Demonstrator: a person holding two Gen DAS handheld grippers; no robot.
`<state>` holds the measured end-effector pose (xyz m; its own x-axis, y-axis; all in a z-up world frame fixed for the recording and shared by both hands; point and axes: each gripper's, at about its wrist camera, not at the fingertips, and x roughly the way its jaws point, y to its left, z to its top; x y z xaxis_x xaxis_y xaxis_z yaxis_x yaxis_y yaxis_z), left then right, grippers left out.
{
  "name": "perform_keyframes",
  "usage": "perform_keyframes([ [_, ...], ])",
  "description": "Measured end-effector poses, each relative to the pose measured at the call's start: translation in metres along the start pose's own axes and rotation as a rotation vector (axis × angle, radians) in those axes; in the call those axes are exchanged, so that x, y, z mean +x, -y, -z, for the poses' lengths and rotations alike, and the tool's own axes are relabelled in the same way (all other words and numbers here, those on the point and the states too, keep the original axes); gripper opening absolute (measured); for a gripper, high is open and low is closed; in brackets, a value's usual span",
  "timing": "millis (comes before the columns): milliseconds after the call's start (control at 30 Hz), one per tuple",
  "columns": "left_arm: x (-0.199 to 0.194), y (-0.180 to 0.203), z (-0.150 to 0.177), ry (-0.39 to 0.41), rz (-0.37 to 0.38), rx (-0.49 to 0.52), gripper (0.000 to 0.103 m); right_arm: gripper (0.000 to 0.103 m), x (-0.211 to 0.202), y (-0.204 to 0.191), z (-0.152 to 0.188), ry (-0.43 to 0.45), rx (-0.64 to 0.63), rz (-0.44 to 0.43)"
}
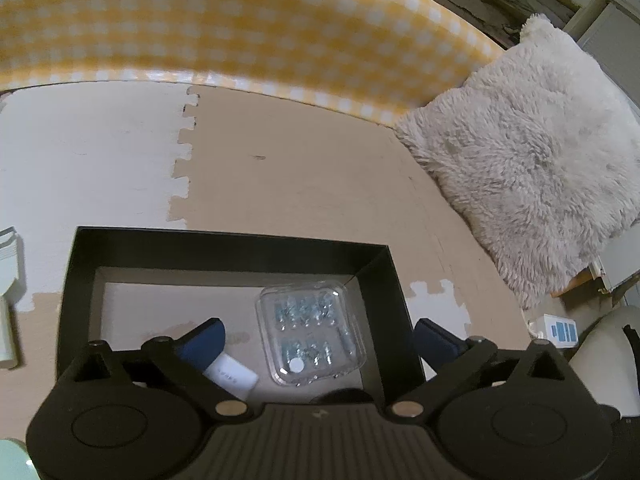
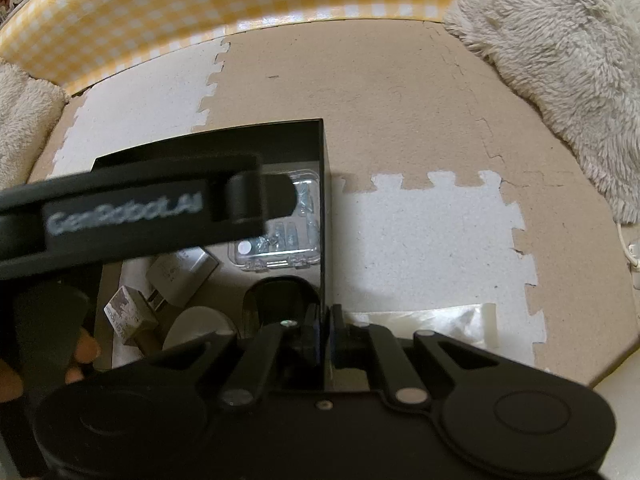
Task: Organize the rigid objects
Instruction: 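Lower the clear case into the box and open the left gripper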
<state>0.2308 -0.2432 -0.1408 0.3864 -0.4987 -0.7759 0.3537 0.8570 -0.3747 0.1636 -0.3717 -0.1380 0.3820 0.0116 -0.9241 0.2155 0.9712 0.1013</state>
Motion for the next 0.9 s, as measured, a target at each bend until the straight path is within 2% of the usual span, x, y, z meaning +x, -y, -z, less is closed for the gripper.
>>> perform_keyframes([
  [667,-0.069,-0.032,0.009,0.008,-0.063,0.088,0.103,0.004,0.0,-0.001,0.0,0.002,-0.007,0.01],
  [900,-0.099,-0.046,0.015,0.028,-0.094,0.15,0.103,0.004,0.0,-0.002,0.0,0.002,-0.009,0.012],
])
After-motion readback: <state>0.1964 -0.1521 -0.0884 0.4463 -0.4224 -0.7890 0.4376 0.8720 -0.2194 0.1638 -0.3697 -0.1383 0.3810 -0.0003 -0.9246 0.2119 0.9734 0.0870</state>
